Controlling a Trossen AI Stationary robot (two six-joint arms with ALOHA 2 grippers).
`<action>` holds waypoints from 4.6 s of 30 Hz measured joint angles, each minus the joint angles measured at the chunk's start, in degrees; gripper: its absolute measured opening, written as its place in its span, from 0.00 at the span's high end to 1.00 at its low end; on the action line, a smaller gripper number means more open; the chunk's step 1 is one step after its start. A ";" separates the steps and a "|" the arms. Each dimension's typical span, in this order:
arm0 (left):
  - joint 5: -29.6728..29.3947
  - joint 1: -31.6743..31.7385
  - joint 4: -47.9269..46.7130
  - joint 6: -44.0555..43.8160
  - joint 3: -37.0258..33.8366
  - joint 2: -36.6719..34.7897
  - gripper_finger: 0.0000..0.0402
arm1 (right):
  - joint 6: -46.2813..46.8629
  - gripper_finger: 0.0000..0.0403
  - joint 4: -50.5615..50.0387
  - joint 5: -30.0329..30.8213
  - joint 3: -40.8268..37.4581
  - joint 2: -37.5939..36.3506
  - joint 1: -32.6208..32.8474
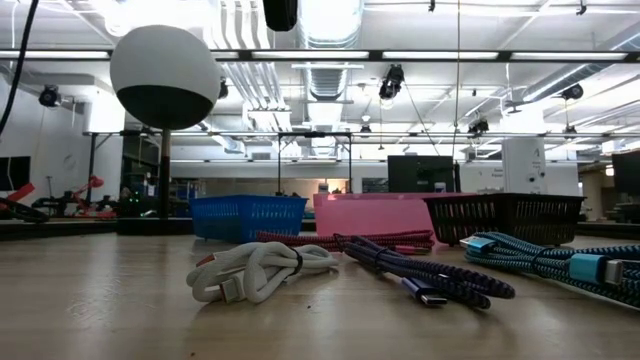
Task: Pick and place items into bin
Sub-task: Put the pink charger adapter into the black bin, then put the pink charger cable into the pink bin
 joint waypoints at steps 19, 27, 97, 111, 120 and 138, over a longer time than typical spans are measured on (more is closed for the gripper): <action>2.22 1.08 -3.09 0.70 -0.63 -0.57 0.61 | 5.59 0.65 -15.93 -0.63 -0.60 -5.16 1.10; 2.45 1.33 -2.83 1.94 -0.87 -2.58 0.61 | 9.96 0.65 -28.58 0.88 -0.42 -10.37 1.01; 2.38 1.38 -3.29 17.00 -1.79 2.97 0.60 | 24.32 0.47 -26.97 9.92 -3.82 -17.31 -4.15; 5.07 2.13 -13.21 25.65 1.10 7.10 0.54 | 33.09 0.47 -38.70 11.41 -2.84 -26.14 -4.26; 8.38 2.57 -27.11 22.45 0.76 7.30 0.38 | 35.81 0.47 -39.40 11.35 -4.61 -26.20 -4.26; 14.66 2.48 -39.72 19.43 -4.67 7.32 0.40 | 35.76 0.47 -39.39 11.29 -6.18 -22.79 -4.26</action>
